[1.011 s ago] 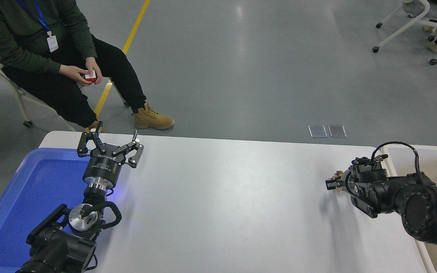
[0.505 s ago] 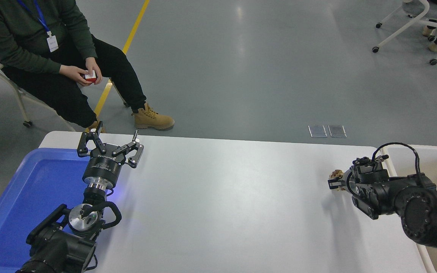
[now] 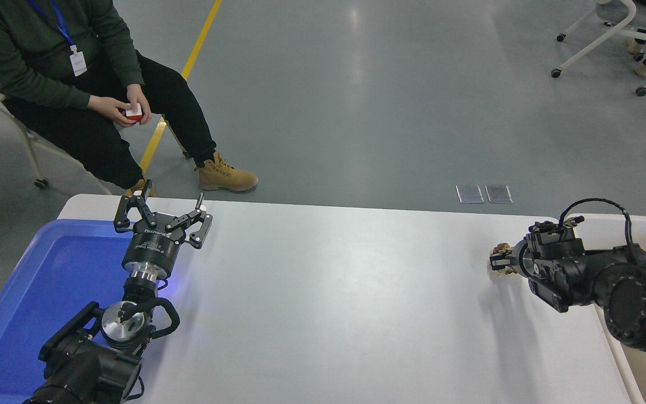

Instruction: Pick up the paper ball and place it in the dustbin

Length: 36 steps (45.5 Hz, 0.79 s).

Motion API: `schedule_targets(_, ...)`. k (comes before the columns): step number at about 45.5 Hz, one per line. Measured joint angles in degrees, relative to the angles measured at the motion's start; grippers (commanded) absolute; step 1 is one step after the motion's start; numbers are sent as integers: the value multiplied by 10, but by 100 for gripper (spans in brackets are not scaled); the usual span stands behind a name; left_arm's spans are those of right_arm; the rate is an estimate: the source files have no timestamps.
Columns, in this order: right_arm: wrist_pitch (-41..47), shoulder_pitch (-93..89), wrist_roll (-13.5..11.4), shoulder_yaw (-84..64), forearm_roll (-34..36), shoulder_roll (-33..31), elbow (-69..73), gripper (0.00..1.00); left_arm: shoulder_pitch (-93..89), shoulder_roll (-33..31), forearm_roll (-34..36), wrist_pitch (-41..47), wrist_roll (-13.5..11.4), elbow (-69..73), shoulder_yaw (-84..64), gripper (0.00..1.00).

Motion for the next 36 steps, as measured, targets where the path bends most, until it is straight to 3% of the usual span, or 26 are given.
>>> schedule_targets(18,54,256,10,-8,-68,-152,210,0,0,0,0,0,0,0,0,99)
schedule_targets(36,252,583,5,-25,-148,-265,414,0,0,0,0,0,0,0,0,99)
